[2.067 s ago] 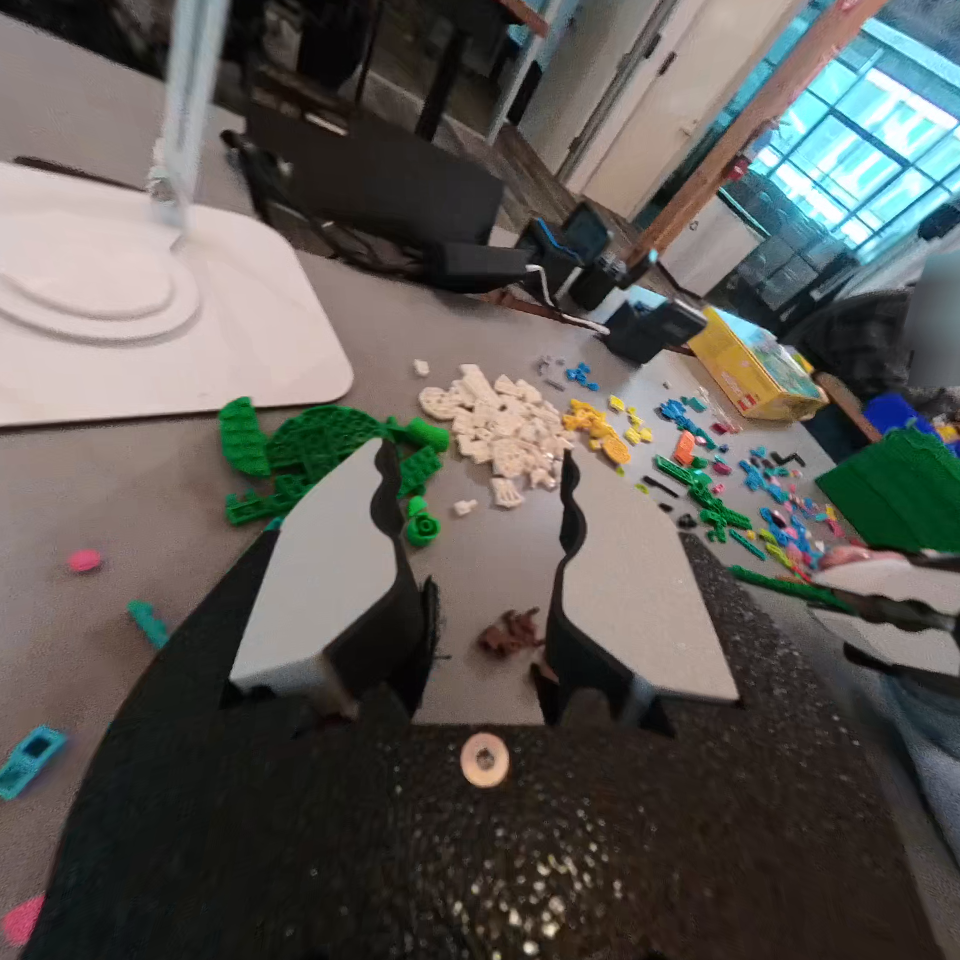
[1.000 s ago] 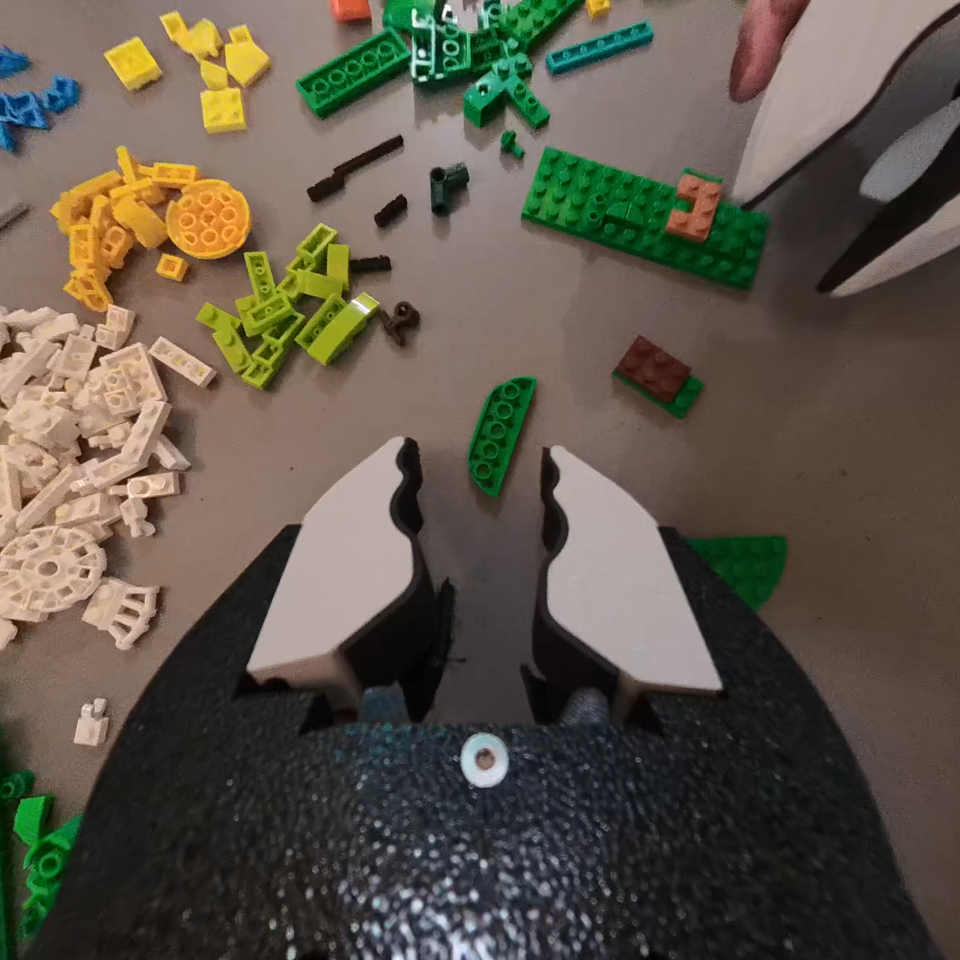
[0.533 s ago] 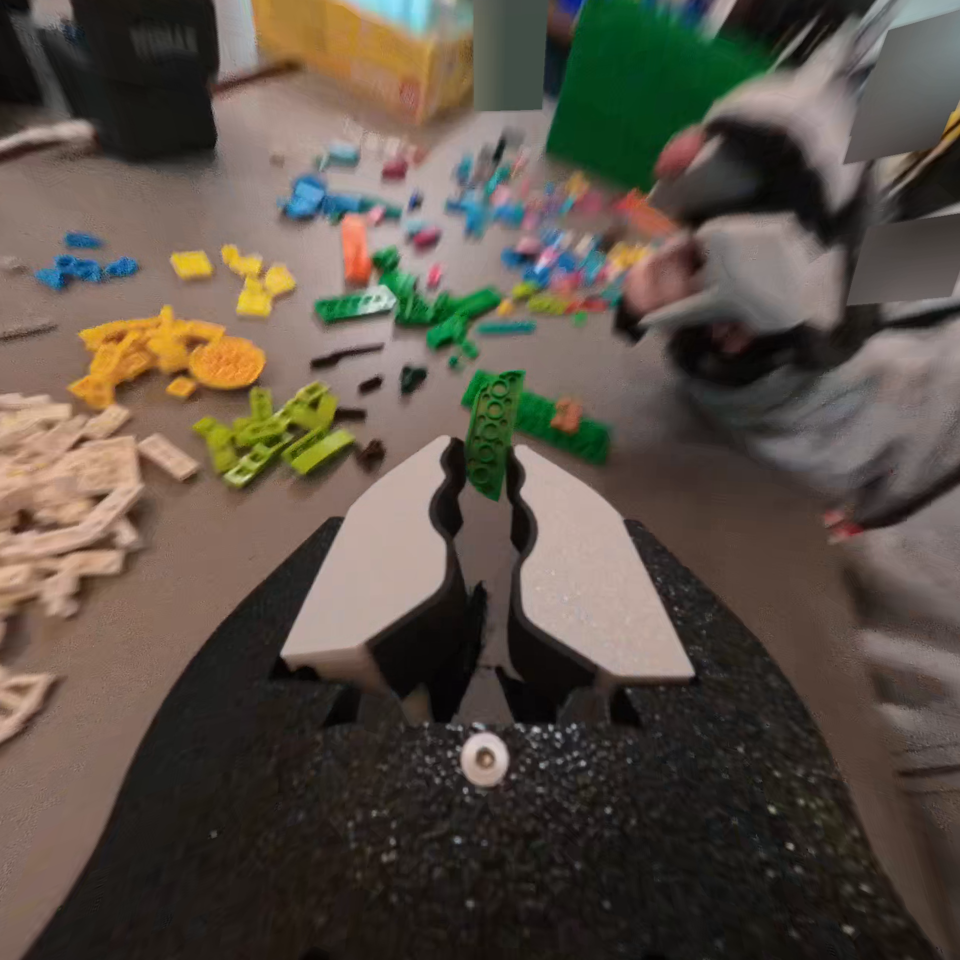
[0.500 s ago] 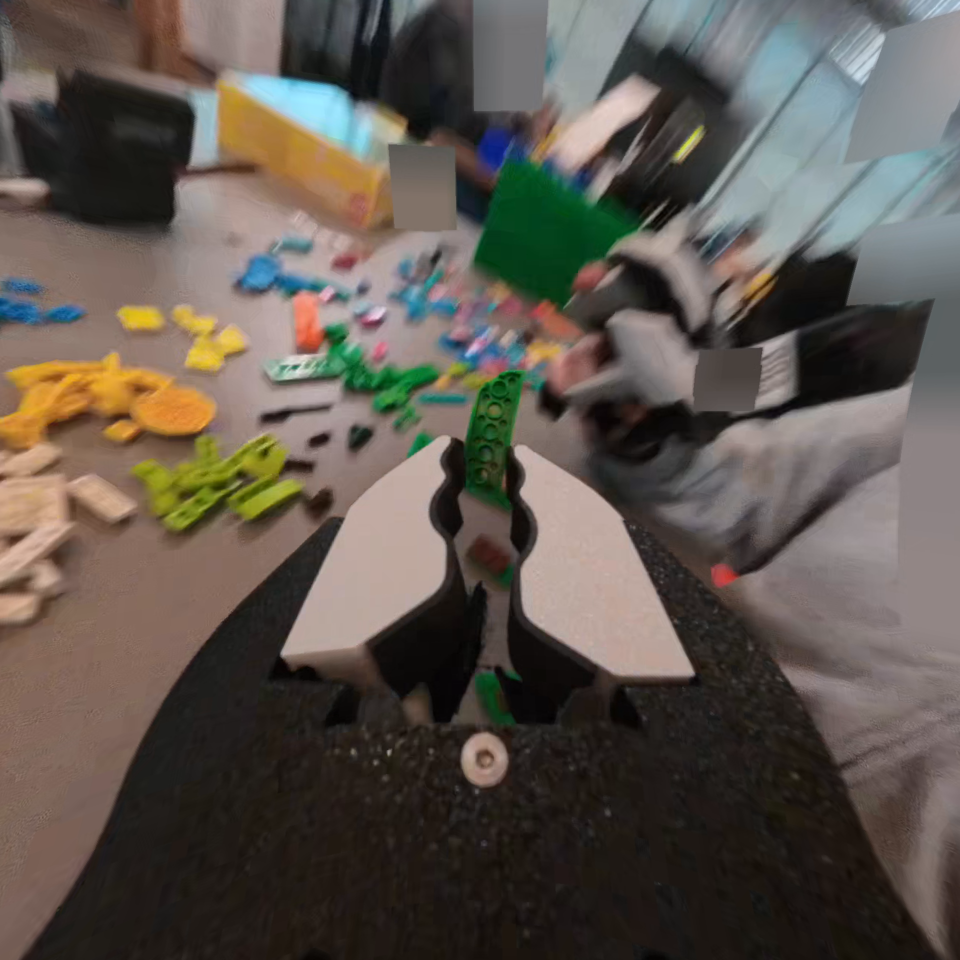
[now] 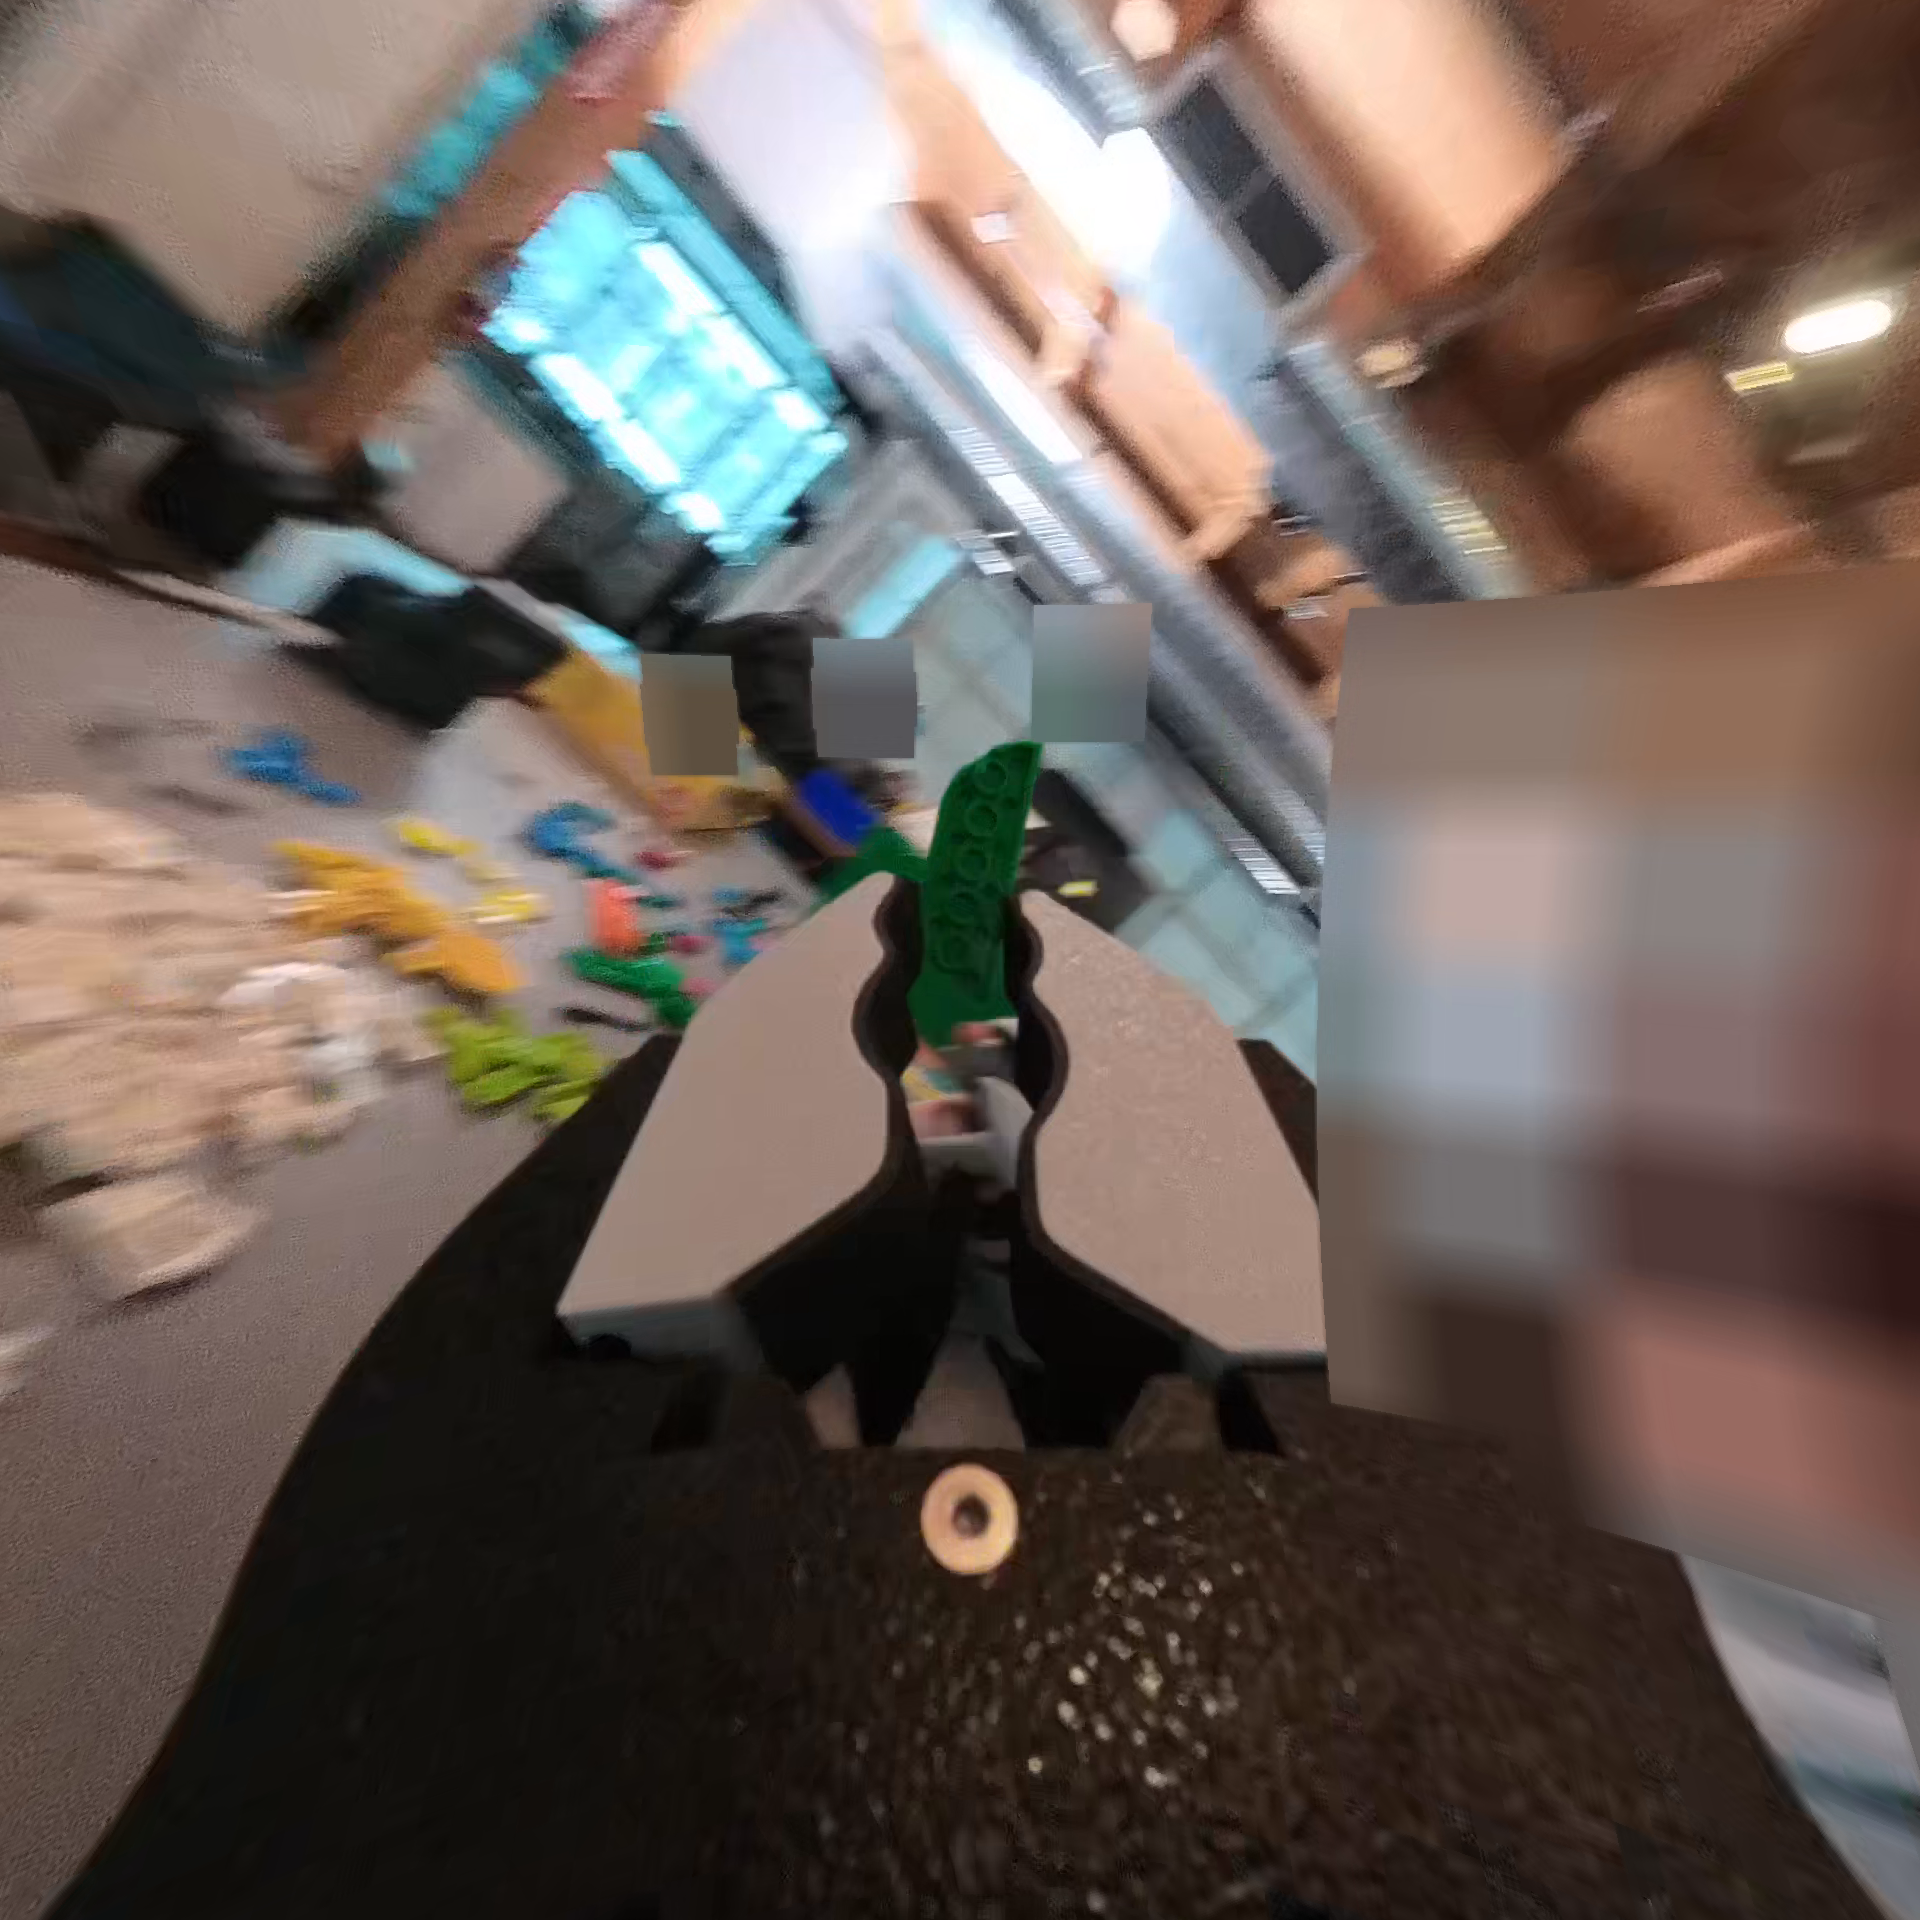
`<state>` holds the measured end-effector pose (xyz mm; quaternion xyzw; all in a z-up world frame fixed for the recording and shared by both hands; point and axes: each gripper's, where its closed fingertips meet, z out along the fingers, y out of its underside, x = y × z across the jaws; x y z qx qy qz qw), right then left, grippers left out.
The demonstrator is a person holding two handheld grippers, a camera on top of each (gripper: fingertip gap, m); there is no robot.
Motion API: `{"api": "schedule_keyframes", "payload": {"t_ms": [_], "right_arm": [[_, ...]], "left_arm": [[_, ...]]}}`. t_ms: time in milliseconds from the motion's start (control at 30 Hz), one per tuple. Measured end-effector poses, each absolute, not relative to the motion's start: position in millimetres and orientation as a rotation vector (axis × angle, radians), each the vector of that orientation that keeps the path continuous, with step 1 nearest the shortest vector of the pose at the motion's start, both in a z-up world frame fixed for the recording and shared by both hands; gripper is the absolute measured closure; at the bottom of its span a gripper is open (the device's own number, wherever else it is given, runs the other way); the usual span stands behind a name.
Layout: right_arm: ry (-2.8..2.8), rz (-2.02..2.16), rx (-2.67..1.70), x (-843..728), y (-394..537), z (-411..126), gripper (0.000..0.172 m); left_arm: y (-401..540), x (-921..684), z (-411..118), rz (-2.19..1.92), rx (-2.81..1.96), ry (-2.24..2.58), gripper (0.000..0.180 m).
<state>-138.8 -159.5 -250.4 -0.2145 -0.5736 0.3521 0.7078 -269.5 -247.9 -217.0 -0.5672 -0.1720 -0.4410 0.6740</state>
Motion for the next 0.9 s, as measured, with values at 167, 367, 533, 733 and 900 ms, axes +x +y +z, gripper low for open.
{"api": "schedule_keyframes", "payload": {"t_ms": [167,367,533,733,900], "right_arm": [[-1.299,0.794,-0.492,-142.8,-160.3,-256.2,0.155],[-1.327,0.79,-0.477,-144.1,-164.0,-260.4,0.155],[-1.328,0.796,-0.495,-144.8,-161.1,-261.1,0.155],[-1.275,0.779,-0.543,-143.5,-149.1,-254.6,0.155],[-1.239,0.739,-0.593,-144.3,-135.2,-251.5,0.155]], "left_arm": [[-297.9,-393.8,-296.4,-0.123,-1.815,-0.944,0.166],[-321.2,-410.1,-347.7,0.204,-2.276,-0.997,0.165],[-311.2,-407.5,-344.4,0.235,-2.267,-0.995,0.117],[-274.8,-327.0,-290.0,0.26,-2.13,-0.565,0.108],[-250.3,-182.9,-304.8,-0.067,-2.177,-0.052,0.112]]}}
